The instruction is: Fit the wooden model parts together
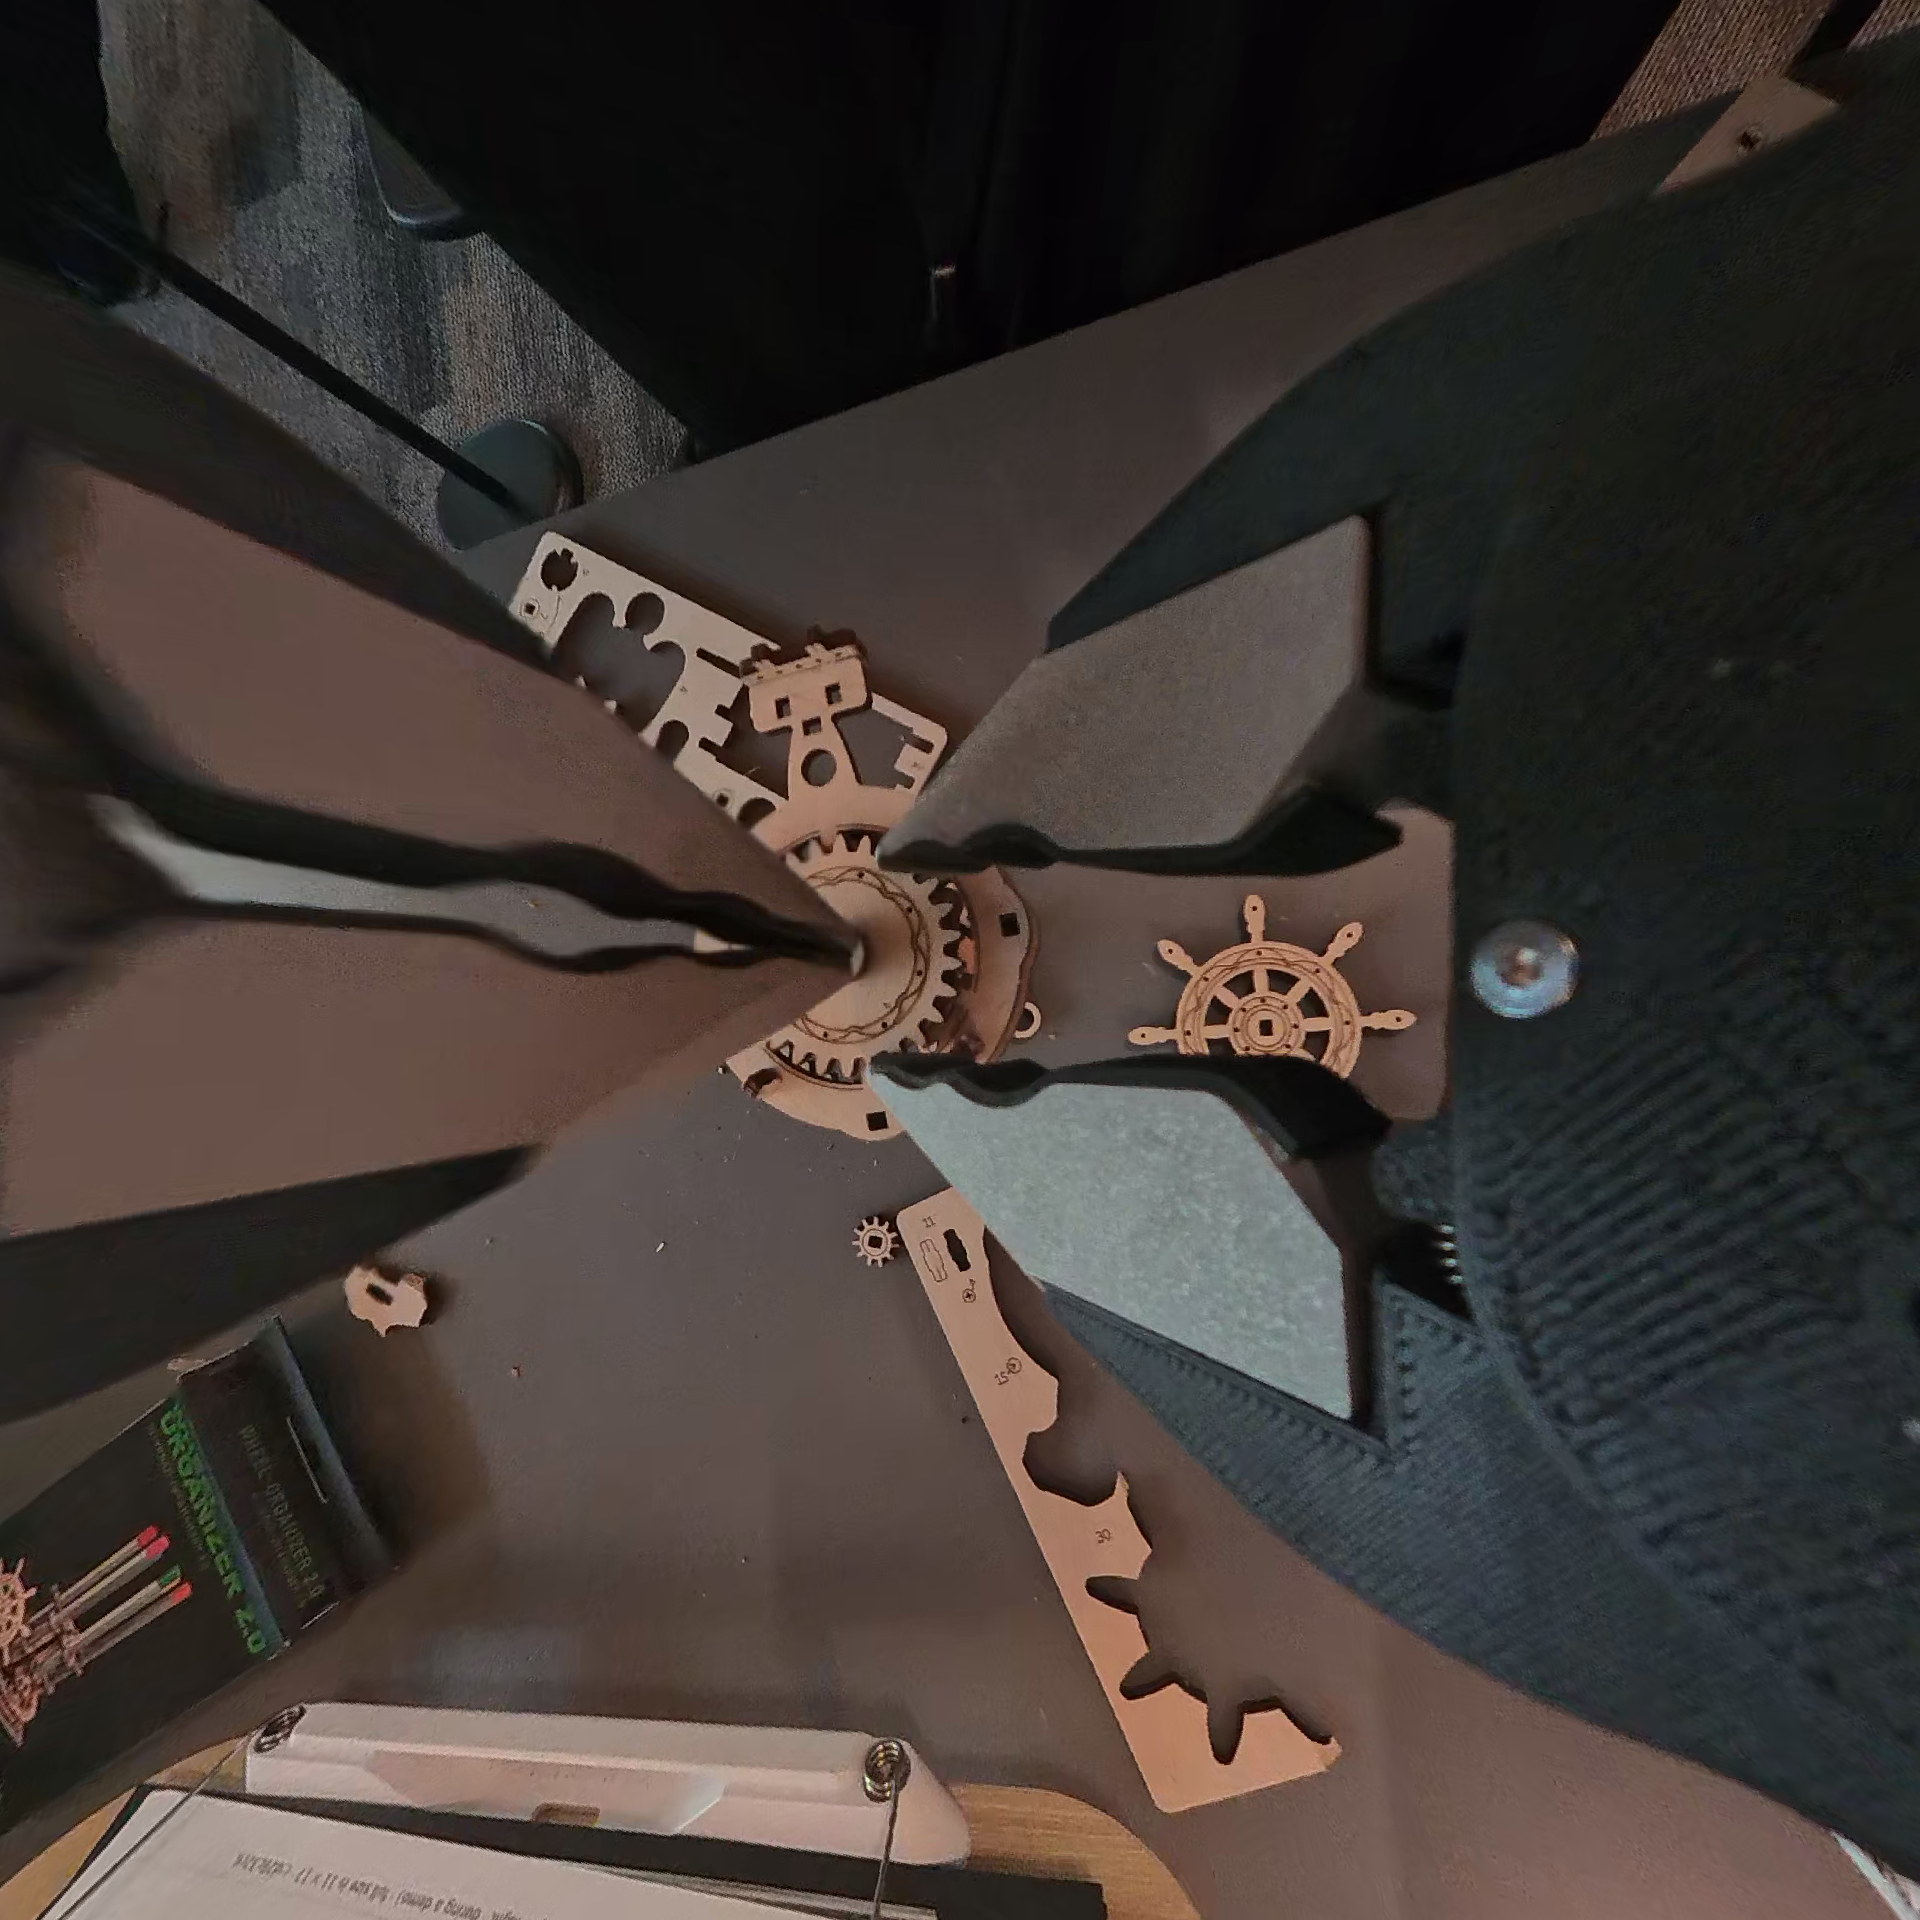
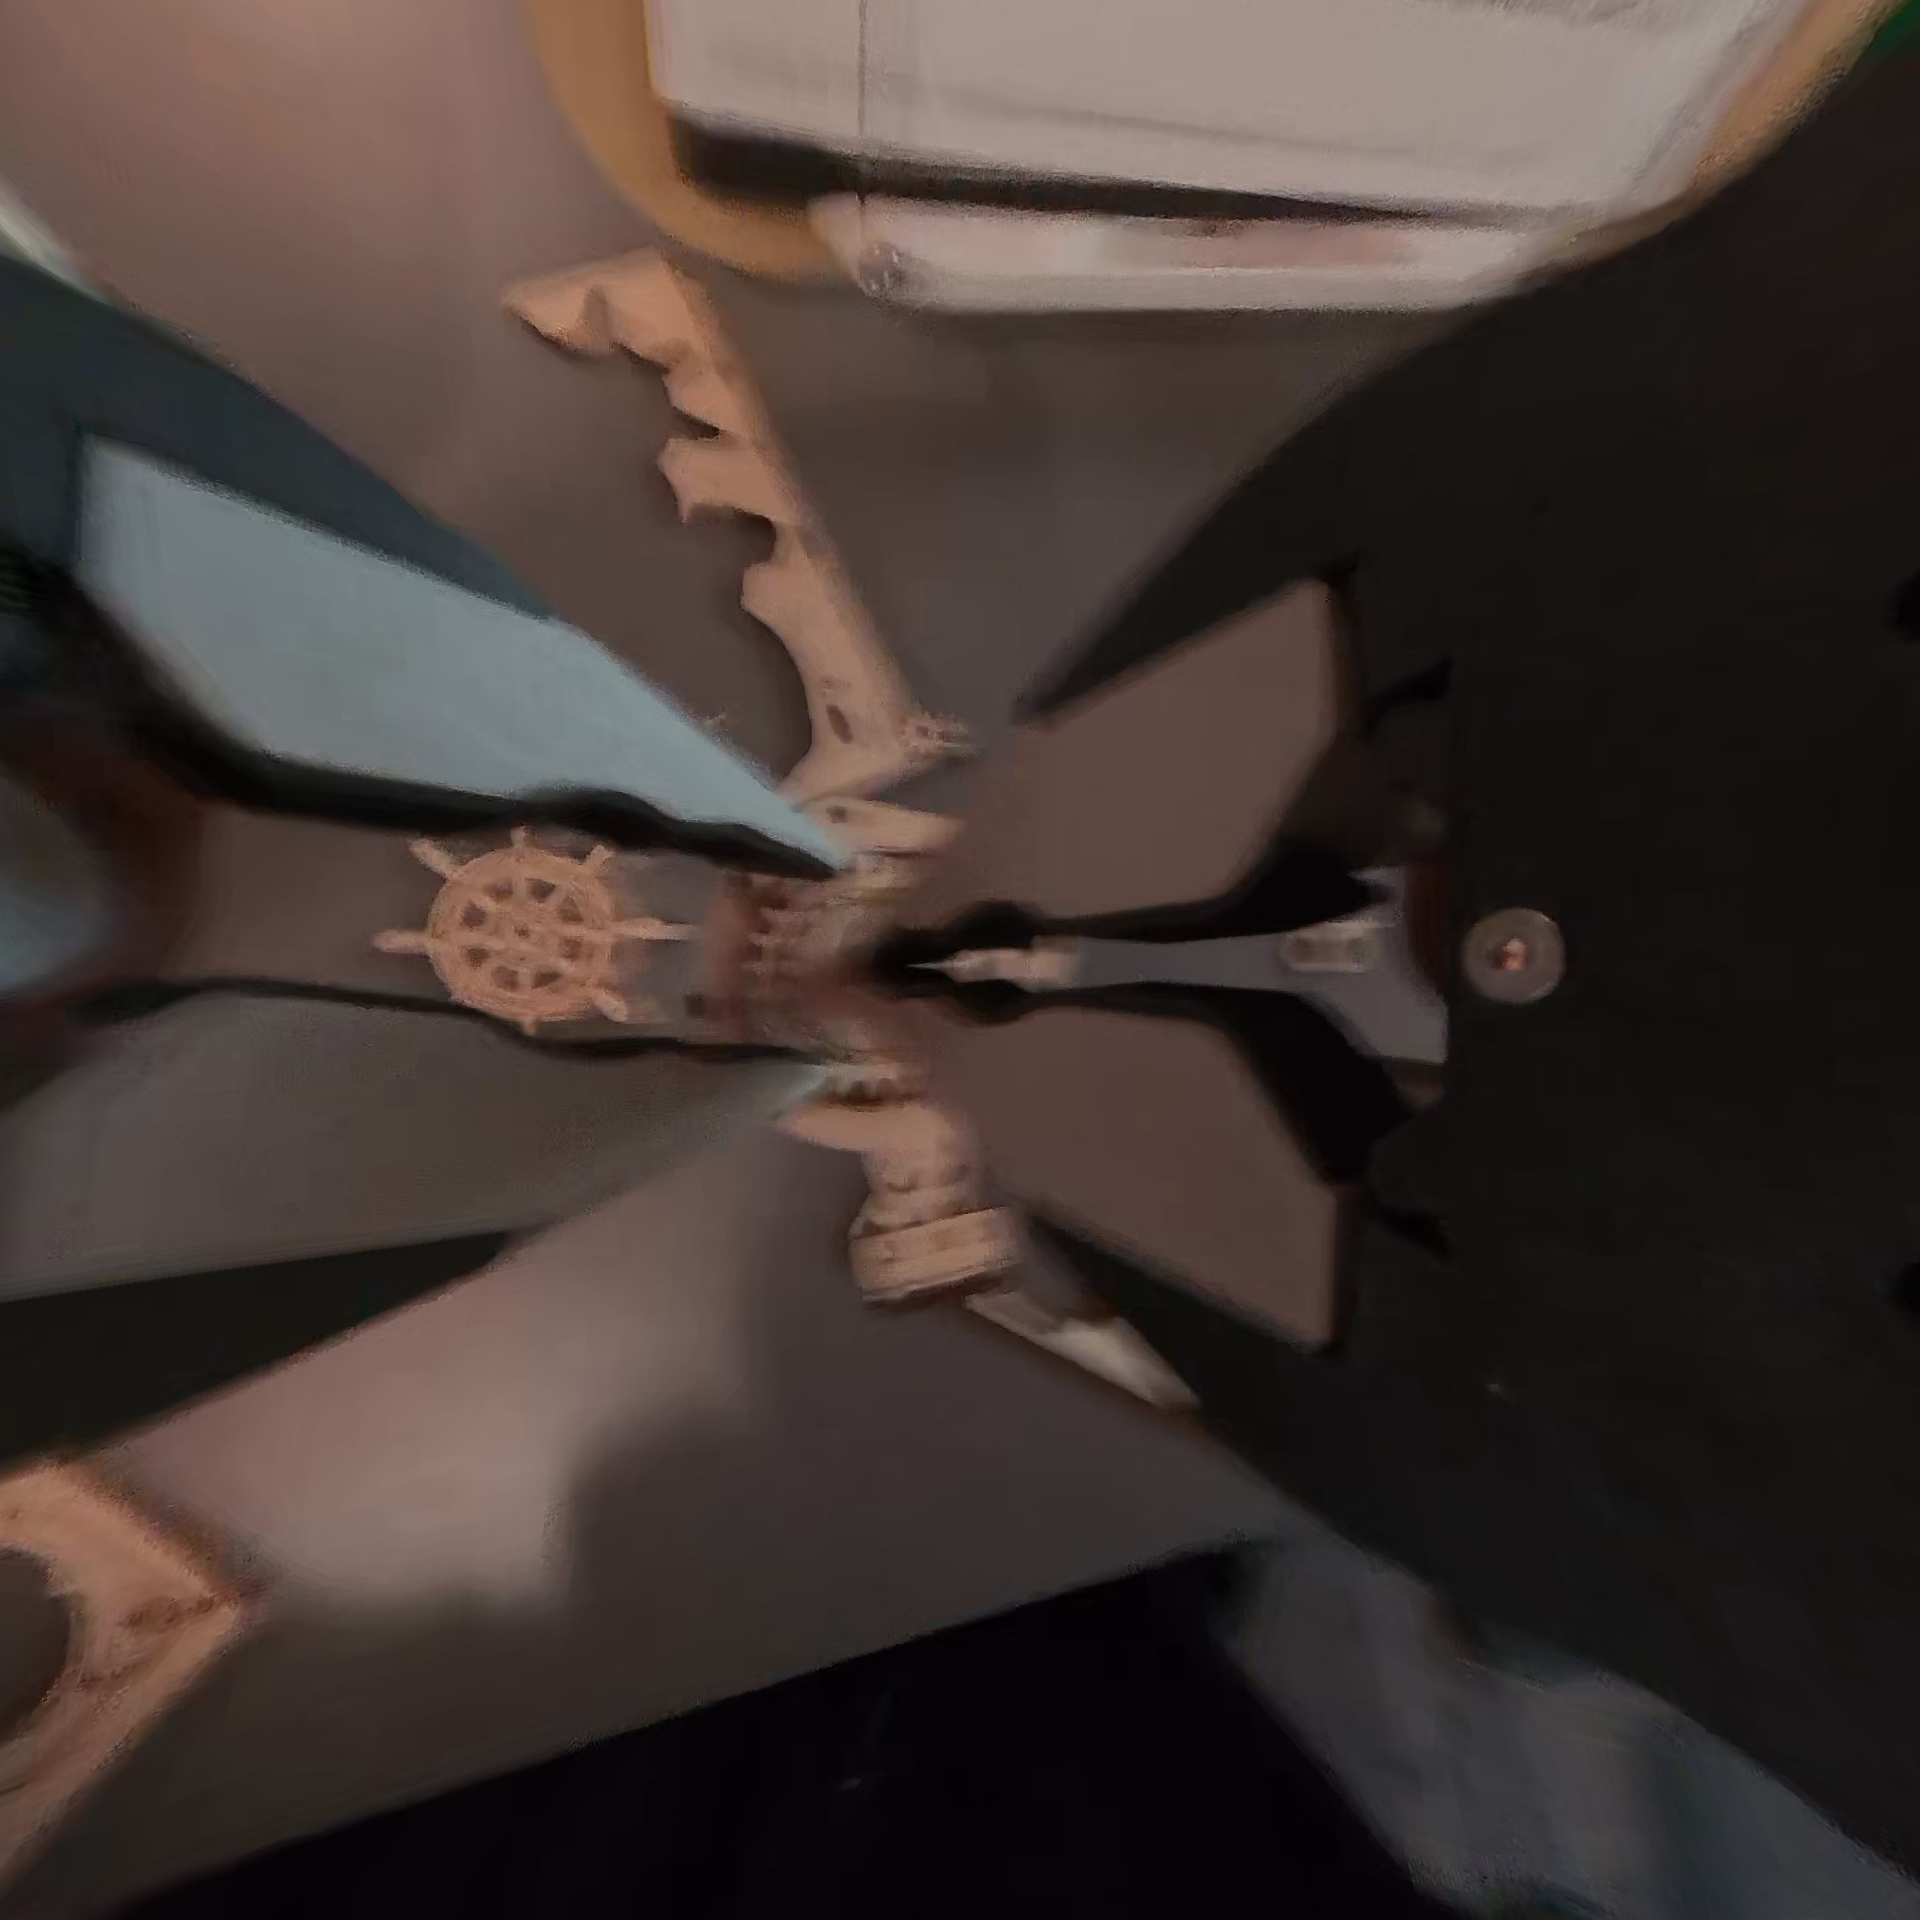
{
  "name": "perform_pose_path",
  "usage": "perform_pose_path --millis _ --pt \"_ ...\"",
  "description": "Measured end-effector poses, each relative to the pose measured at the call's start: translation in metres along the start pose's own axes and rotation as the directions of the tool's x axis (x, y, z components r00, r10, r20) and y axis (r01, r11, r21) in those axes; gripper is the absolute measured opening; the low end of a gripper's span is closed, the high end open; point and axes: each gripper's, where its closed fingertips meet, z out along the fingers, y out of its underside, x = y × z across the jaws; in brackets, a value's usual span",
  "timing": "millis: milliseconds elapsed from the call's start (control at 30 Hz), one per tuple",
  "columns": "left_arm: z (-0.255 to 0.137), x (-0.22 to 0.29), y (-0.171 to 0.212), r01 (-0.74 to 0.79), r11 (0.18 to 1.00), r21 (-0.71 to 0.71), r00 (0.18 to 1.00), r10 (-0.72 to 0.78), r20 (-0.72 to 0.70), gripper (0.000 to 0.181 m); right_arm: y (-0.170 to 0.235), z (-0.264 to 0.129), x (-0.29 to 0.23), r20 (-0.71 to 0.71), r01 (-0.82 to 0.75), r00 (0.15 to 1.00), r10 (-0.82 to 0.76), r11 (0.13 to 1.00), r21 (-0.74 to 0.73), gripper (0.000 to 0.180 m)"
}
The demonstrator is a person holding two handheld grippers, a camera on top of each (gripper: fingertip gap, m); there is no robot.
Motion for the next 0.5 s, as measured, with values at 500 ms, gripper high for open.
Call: perform_pose_path --millis 500 --pt "0.001 0.0 -0.001 -0.005 1.0 -0.001 1.0 0.005 0.002 0.032 0.003 -0.014 0.002 -0.016 -0.018 1.0 0.018 0.999 0.029 0.0"
